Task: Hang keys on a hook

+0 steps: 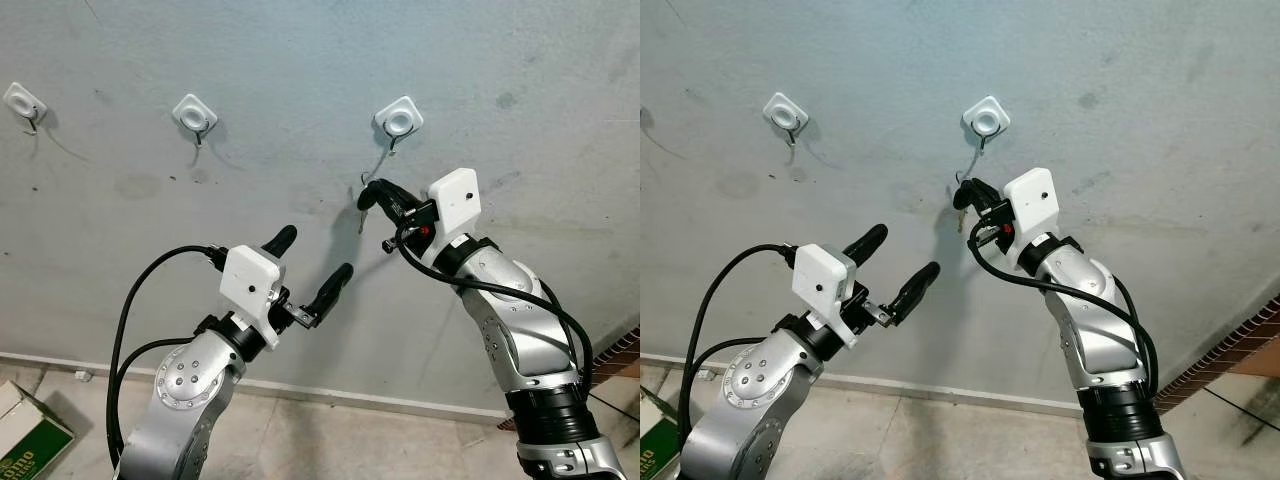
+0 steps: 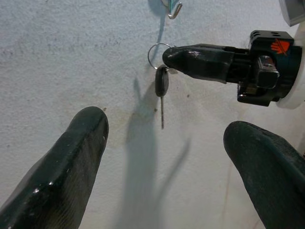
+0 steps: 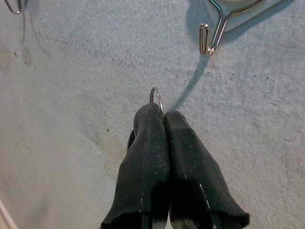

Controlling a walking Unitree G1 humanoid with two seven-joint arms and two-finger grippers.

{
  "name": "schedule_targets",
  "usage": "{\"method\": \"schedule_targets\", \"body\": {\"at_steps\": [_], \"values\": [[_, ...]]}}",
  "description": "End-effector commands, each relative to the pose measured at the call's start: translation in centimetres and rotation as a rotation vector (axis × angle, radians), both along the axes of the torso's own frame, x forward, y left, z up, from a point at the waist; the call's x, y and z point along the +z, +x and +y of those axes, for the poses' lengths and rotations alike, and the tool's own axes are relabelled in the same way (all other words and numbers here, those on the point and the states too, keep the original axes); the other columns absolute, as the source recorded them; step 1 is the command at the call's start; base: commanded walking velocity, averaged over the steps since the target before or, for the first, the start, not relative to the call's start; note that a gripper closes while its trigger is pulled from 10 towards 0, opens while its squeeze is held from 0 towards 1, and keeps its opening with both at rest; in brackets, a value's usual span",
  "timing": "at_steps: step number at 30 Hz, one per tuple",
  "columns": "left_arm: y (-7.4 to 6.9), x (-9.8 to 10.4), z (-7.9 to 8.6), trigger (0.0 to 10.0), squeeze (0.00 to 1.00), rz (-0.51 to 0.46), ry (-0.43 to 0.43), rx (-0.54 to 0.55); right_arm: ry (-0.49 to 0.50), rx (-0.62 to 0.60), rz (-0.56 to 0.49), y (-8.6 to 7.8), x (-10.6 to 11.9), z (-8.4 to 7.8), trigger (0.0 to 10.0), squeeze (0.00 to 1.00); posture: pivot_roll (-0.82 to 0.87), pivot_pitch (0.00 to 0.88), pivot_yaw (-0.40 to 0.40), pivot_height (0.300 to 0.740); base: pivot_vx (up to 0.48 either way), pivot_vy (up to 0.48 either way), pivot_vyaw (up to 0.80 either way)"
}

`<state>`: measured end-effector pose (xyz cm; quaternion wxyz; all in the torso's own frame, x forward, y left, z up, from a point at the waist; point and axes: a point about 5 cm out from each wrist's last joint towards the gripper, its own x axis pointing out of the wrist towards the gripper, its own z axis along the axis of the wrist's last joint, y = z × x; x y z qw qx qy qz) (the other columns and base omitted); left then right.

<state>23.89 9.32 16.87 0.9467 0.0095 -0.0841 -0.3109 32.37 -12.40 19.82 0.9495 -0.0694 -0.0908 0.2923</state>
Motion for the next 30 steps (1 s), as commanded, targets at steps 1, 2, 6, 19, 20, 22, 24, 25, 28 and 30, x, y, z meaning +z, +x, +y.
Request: {"method": "schedule_targets", "body": {"at_steps": [1,2,6,19,20,22,24,25,28,30], "values": [[-0.2,-0.1,-0.2,10.0,0.0,-0.02,0.02,-0.012,0.022,-0.011,-0.025,0.2,0.6,-0.2,10.0,0.0,0.0,0.067,0.033,0.74,0.0,0.0,0.0],[-0.1,0.0,-0.3,10.0,0.0,-0.027,0.022,-0.014,0.035,-0.023,-0.045,0.3,1.0,-0.3,10.0,0.0,0.0,0.067,0.033,0.74,0.0,0.0,0.0],[0.0,0.0,-0.3,10.0,0.0,-0.039,0.029,-0.015,0.04,-0.016,-0.053,0.4,1.3,-0.3,10.0,0.0,-0.01,0.064,0.034,0.74,0.0,0.0,0.0],[0.3,-0.2,-0.3,10.0,0.0,-0.044,0.025,-0.009,0.084,0.066,-0.052,0.0,2.4,-1.4,10.0,0.0,-0.01,0.058,0.031,0.74,0.0,0.0,0.0],[0.3,-0.2,-0.3,10.0,0.0,-0.044,0.026,-0.01,0.086,0.073,-0.052,0.0,2.5,-1.4,10.0,0.0,-0.01,0.053,0.033,0.74,0.0,0.0,0.0],[0.3,-0.3,-0.3,10.0,0.0,-0.044,0.026,-0.011,0.089,0.085,-0.051,0.0,2.6,-1.4,10.0,0.0,-0.01,0.053,0.033,0.74,0.0,0.0,0.0],[0.3,-0.3,-0.3,10.0,0.0,-0.045,0.027,-0.013,0.088,0.105,-0.052,-0.1,2.8,-1.4,10.0,0.0,-0.01,0.053,0.033,0.74,0.0,0.0,0.0],[0.3,-0.3,-0.3,10.0,0.0,-0.045,0.027,-0.014,0.092,0.118,-0.05,-0.2,2.9,-1.4,10.0,0.0,-0.01,0.049,0.035,0.74,0.0,0.0,0.0],[0.4,-0.4,-0.4,10.0,0.0,-0.044,0.027,-0.013,0.106,0.151,-0.037,-0.3,3.1,-1.4,10.0,0.0,-0.01,0.049,0.035,0.74,0.0,0.0,0.0],[0.4,-0.4,-0.4,10.0,0.0,-0.043,0.026,-0.012,0.113,0.164,-0.035,-0.4,3.2,-1.4,10.0,0.0,-0.01,0.049,0.035,0.74,0.0,0.0,0.0]]}}
